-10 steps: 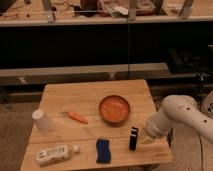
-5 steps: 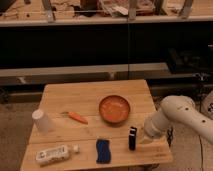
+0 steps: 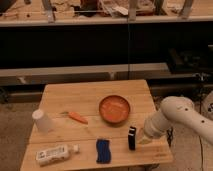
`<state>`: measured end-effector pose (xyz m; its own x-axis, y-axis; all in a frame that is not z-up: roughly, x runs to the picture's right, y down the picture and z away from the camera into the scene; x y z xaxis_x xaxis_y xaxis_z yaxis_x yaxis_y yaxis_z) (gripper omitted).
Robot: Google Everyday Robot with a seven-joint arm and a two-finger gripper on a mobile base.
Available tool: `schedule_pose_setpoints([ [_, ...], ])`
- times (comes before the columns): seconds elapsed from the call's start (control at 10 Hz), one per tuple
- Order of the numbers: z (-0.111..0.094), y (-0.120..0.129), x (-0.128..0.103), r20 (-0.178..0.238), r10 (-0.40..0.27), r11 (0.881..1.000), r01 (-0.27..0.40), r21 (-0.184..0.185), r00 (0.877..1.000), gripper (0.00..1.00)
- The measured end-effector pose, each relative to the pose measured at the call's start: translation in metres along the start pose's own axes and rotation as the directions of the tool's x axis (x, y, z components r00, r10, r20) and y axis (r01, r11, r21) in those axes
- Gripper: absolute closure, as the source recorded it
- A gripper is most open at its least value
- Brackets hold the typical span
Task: Knock the eraser over
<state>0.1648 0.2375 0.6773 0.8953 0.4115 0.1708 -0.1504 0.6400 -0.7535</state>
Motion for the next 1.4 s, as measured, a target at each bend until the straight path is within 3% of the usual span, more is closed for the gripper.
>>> schedule_pose_setpoints([
  [1.4,0.013,-0.007,-0.007,0.036,0.065,0.998,-0.064,-0.007,0.997,0.86],
])
